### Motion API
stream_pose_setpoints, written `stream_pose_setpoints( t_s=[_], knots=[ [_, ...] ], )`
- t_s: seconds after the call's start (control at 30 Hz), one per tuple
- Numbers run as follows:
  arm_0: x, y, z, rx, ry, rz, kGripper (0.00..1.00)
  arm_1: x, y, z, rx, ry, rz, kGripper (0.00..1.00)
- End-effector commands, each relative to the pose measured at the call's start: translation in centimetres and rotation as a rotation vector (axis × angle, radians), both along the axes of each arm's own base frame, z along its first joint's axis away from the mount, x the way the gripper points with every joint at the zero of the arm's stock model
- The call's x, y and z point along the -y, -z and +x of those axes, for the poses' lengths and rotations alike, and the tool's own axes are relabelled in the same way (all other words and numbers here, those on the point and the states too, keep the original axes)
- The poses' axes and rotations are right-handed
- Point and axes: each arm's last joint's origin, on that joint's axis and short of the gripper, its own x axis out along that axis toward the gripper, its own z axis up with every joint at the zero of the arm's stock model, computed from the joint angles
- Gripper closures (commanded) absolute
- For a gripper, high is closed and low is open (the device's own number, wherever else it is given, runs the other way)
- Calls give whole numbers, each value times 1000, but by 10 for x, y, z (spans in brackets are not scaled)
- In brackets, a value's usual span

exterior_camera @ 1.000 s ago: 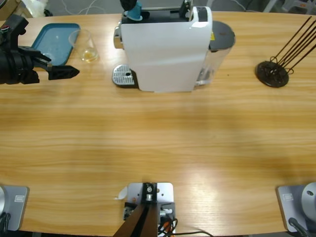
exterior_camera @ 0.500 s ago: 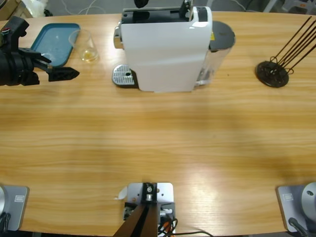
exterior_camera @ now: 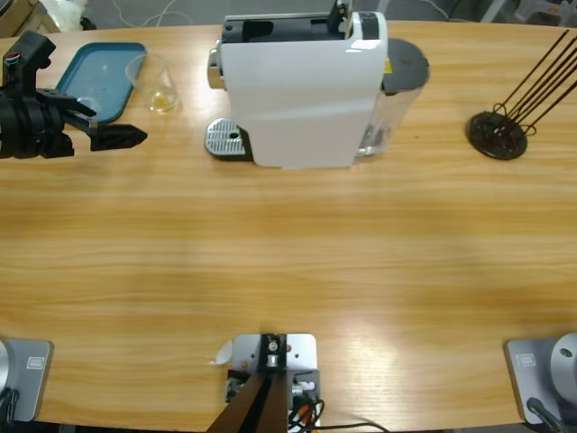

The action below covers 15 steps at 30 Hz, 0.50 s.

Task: Pour coffee

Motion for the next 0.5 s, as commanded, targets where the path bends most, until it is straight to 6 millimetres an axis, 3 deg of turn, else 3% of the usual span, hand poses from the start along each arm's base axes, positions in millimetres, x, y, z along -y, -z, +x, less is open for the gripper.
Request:
stream_pose_setpoints(
  t_s=[0.03,0.13,0.23,0.33,0.43,0.5],
  knots=[
    [-1,8,-8,-13,32,13,13,65,21,-27,25,194,-8,1000],
    [-1,8,-9,-13,33,13,13,59,51,-15,101,406,99,1000],
    [0,9,-9,-15,35,14,18,26,89,-5,260,554,100,1000],
    [0,9,-8,-18,35,16,18,-12,127,19,401,711,36,1000],
    [1,10,-6,-20,35,18,18,-38,153,29,437,720,40,1000],
    [2,12,-5,-24,35,21,18,-42,163,28,441,715,62,1000]
  ],
)
